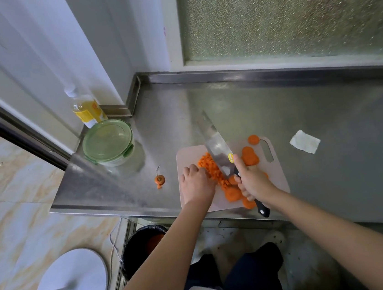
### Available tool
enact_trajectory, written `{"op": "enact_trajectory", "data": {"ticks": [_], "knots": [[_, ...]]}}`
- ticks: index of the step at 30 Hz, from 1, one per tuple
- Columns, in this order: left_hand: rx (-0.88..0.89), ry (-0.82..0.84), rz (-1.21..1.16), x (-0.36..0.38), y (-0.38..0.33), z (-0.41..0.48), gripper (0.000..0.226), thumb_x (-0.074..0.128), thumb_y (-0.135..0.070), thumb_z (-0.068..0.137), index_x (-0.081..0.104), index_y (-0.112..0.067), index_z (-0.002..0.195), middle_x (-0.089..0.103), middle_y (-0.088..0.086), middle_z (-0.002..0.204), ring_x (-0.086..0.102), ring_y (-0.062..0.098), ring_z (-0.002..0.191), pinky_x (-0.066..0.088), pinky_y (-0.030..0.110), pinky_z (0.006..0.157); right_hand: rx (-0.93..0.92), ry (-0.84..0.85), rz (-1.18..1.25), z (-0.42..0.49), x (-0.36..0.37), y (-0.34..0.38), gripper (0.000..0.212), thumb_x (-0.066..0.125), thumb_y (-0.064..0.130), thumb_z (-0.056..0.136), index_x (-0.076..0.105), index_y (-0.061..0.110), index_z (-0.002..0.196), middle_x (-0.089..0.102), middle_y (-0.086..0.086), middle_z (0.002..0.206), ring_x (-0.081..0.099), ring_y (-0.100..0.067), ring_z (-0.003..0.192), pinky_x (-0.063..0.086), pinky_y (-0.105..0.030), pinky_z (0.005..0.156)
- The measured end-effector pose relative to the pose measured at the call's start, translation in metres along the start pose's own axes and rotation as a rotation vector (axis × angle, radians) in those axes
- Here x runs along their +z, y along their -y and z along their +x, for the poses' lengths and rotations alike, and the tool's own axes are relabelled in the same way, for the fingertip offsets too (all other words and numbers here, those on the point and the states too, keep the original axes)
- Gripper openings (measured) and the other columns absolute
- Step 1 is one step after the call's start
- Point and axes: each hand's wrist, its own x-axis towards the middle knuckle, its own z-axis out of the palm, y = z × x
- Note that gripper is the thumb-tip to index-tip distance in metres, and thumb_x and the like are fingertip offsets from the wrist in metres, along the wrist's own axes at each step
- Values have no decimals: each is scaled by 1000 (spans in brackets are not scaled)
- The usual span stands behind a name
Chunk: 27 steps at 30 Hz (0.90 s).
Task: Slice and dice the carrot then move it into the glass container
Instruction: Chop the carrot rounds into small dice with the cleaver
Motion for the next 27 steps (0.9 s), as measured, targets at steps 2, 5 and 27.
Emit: {"op": "enact_trajectory", "data": {"ticks": [2,5,27], "knots": [[6,14,-12,1,1,1,24,45,-24,92,61,-8,100,53,9,109,41,28,104,29,33,93,7,0,3,-2,-2,0,61,32,66,91,28,18,54,23,3,44,21,-12,32,18,-15,37],[21,23,-18,1,2,-2,24,44,-25,92,59,-9,101,53,8,110,41,27,104,30,32,93,8,3,-1,-4,-6,-1,60,32,67,90,29,18,55,24,3,43,22,-11,31,19,-15,37],[143,-52,52,-18,43,-25,25,41,-26,98,48,-16,119,45,2,120,41,22,113,27,27,93,-121,13,-116,-3,6,-28,60,35,59,94,33,15,53,29,4,41,28,-13,39,23,-23,44]]}}
